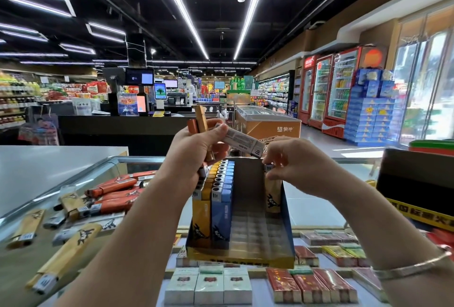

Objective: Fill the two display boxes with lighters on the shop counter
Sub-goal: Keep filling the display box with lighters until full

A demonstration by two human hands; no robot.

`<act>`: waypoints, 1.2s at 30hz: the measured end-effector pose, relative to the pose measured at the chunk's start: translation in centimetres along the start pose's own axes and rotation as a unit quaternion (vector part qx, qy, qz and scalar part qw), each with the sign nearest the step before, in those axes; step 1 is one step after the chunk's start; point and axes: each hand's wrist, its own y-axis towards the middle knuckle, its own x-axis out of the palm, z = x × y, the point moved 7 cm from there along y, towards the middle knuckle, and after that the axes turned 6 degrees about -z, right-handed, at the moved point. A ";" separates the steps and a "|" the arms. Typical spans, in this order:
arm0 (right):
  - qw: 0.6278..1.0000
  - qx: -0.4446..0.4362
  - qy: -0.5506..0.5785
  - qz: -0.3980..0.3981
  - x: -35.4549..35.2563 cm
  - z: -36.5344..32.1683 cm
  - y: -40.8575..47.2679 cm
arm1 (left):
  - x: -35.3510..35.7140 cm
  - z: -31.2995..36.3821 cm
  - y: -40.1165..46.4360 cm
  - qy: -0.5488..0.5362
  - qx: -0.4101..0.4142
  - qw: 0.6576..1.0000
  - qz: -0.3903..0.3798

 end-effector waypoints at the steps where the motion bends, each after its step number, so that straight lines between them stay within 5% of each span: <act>1: 1.000 -0.005 0.001 -0.001 0.1 -0.1 0.0 | -0.1 -0.1 0.0 -0.001 -0.005 1.000 0.005; 14: 0.998 -0.040 -0.057 -0.009 0.8 -1.2 0.1 | -0.2 -0.6 -0.4 -0.077 -0.045 0.995 0.035; 20: 0.999 0.011 0.042 -0.029 0.5 0.1 -0.2 | -0.2 -0.6 -0.4 -0.095 -0.047 0.994 0.031; 25: 0.998 0.027 -0.053 -0.023 0.1 0.0 0.0 | -0.2 -0.6 -0.4 -0.094 -0.045 0.994 0.031; 30: 0.998 0.035 -0.007 -0.047 0.2 0.7 -0.3 | -0.3 -0.5 -0.4 -0.094 -0.039 0.994 0.037; 32: 0.998 0.042 0.052 -0.019 -0.4 0.9 -0.6 | -0.5 -0.3 -0.4 -0.090 -0.029 0.995 0.035; 36: 0.972 0.016 0.172 0.158 -3.0 0.5 -1.1 | -0.5 0.4 -0.5 -0.091 -0.011 0.996 0.018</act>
